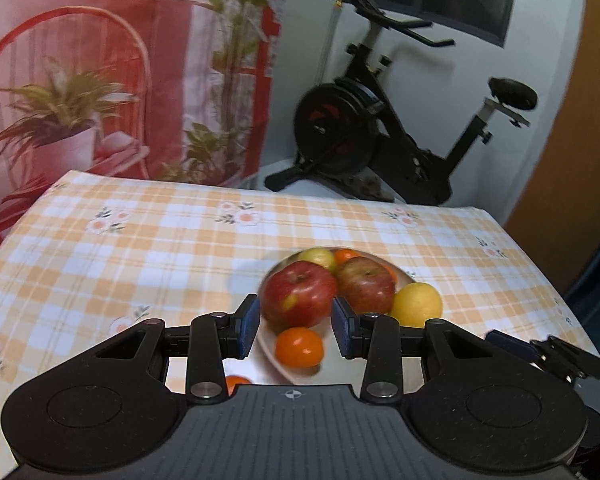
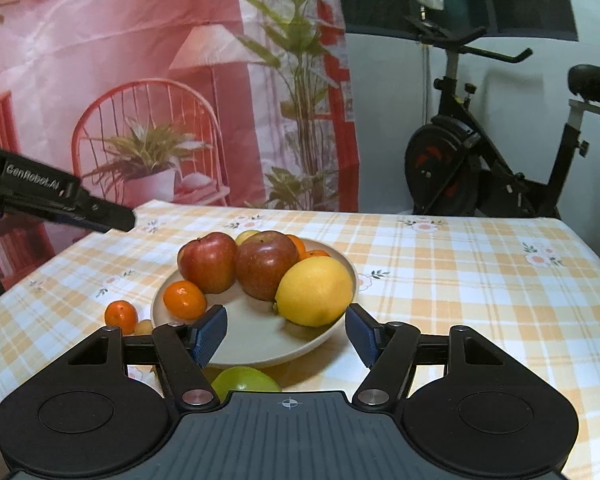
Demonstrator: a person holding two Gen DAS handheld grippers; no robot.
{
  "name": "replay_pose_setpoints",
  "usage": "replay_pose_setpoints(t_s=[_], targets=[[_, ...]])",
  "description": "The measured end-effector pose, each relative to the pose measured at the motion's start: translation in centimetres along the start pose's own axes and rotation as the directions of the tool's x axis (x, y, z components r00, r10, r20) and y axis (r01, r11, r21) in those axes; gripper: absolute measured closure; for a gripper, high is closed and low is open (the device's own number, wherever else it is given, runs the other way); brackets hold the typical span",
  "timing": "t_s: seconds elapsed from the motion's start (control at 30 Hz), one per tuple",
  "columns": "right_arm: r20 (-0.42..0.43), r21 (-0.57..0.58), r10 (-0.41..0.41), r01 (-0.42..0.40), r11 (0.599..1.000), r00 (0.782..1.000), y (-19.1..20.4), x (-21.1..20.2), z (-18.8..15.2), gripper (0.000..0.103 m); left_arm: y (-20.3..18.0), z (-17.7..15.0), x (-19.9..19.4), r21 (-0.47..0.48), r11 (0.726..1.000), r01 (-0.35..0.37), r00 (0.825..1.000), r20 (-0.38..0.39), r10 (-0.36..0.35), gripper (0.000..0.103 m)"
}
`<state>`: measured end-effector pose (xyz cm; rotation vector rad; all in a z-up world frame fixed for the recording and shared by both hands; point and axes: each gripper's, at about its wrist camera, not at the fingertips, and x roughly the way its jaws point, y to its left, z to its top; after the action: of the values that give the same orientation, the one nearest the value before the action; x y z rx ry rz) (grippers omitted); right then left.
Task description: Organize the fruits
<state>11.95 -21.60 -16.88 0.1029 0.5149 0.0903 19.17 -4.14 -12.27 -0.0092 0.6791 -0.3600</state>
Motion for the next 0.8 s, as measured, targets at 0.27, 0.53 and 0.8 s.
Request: replay_pose_setpoints(t_s=[0.27, 0.53, 0.8], targets=[[0.043, -0.015, 0.008, -0.008, 1.0, 0.999, 0.8, -0.6, -1.6, 0.041, 0.9, -2.0, -1.4, -0.024, 0.998, -0.063, 0.996, 0.055, 0.064, 0.061], [0.024, -0.055, 0.035, -0.034, 0.998, 0.999, 1.5, -0.3, -2.9, 0.041, 1.3, -4.2, -1.7, -0.05, 0.994, -0.101, 0.993, 0.06, 0.104, 0.059], [-0.021, -0.058, 0.066, -0.067, 0.996, 0.998, 1.7, 0.3, -3.3, 0.041, 1.7, -4.9, -1.2, -0.062, 0.991, -0.12, 0.992, 0.04, 0.122, 0.059]])
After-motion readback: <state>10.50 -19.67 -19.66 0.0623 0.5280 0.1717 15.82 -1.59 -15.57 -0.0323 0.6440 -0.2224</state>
